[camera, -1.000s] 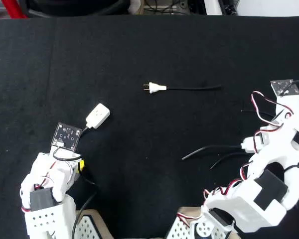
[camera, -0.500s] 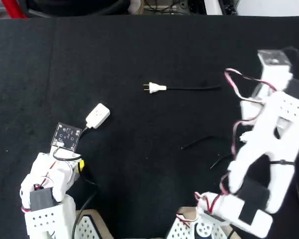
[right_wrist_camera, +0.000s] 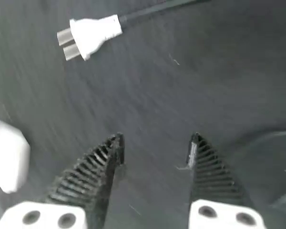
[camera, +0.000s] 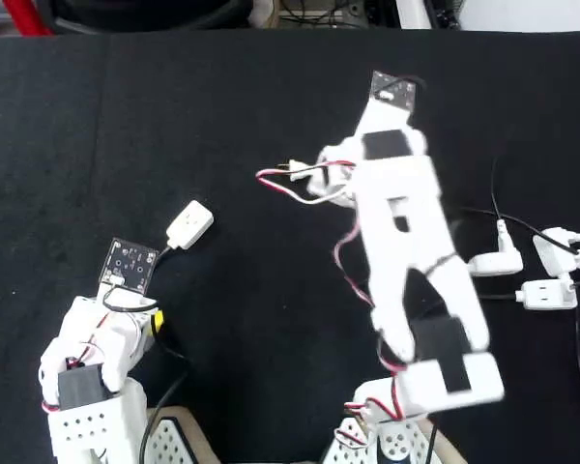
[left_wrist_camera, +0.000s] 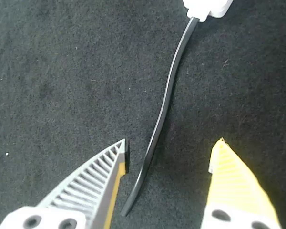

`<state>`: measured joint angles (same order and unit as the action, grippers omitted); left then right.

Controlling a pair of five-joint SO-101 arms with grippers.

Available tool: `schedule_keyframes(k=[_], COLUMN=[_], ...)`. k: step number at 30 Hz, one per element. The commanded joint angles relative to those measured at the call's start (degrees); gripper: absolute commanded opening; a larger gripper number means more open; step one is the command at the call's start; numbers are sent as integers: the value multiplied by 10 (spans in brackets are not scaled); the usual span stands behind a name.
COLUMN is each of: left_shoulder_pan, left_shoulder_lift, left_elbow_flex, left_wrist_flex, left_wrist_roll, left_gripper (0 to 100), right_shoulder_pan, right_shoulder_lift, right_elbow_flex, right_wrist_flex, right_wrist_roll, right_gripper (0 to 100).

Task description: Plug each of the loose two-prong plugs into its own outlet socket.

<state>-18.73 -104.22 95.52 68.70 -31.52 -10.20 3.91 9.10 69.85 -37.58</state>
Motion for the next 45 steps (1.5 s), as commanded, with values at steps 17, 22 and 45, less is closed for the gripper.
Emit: schedule_keyframes(k=[17,22,45], left_shoulder_pan=[3,2,1], left_shoulder_lift=[-3,-3,-3], left_elbow_flex=[-3,-3,-3], left_wrist_flex=[-8,-7,-7], left_wrist_roll=[-4,-4,-4], left_gripper=[278,278,278], right_shoulder_pan=[-54,-51,-49], right_shoulder_lift=[123,123,221], right_elbow_flex=[-15,8,-58], right_wrist_flex=[-239,-286,-289], right_wrist_roll=[-356,-369,-389], right_gripper=[208,208,208])
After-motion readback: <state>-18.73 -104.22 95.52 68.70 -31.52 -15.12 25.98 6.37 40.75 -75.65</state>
